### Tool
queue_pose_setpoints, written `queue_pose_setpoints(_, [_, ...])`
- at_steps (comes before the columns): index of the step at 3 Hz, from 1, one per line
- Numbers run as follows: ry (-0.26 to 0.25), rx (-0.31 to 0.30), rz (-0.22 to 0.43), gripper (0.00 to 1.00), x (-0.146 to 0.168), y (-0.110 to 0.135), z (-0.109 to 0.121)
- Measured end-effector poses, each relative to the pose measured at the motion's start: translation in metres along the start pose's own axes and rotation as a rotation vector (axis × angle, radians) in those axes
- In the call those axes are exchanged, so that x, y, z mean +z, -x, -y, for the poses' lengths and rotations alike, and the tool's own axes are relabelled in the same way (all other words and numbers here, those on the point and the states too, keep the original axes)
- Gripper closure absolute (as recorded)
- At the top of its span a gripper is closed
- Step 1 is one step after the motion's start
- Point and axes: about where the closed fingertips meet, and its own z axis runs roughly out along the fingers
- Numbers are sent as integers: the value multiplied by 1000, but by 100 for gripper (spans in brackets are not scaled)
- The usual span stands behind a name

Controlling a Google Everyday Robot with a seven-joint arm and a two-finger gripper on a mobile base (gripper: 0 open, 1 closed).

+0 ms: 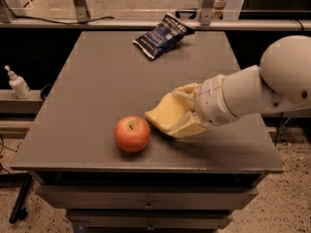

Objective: Move sponge near apple

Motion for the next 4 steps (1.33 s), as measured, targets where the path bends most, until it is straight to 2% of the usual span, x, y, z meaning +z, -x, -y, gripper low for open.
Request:
queue_pose_setpoints(1, [7, -18, -9, 0, -2, 10, 1])
queue_pose_setpoints(2, [1, -23, -13, 0, -5, 12, 4])
queue_pose_setpoints(3, [-39, -9, -5, 0, -25, 9, 23])
queue_pose_setpoints(4, [-102, -11, -34, 0, -66, -1, 55])
